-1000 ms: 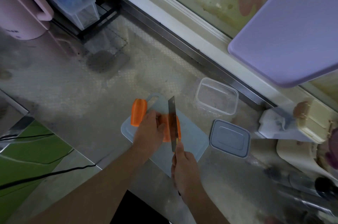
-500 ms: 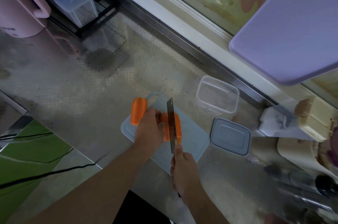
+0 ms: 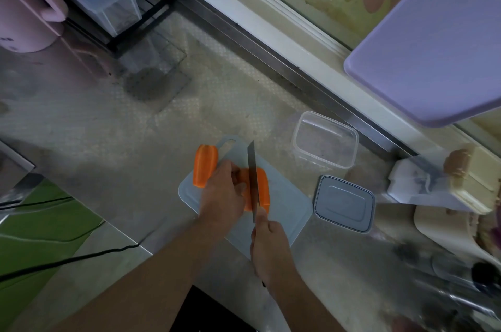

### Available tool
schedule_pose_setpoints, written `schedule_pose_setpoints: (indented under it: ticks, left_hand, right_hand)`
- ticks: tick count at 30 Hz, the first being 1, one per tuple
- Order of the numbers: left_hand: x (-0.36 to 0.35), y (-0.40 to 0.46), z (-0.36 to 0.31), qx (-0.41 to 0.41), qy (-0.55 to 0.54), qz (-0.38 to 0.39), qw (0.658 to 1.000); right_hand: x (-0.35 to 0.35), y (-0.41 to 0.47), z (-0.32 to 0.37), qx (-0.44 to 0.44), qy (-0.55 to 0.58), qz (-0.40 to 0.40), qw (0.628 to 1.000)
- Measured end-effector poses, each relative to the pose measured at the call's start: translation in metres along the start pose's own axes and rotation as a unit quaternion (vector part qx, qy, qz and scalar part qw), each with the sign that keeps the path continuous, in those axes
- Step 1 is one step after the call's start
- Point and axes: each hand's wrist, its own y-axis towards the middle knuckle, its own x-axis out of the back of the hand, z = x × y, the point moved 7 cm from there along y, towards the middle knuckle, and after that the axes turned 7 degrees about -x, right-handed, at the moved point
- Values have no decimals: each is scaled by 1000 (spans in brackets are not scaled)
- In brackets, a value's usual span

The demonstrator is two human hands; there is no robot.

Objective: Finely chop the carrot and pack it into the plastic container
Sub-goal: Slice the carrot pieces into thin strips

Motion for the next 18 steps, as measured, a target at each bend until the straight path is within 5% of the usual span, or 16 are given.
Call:
schedule_pose_setpoints:
  ticks: [18]
  left_hand:
    - [2,-1,1,12,-20,-3,1000]
  right_hand:
    - [12,-1,-41,-22,2,-31,999]
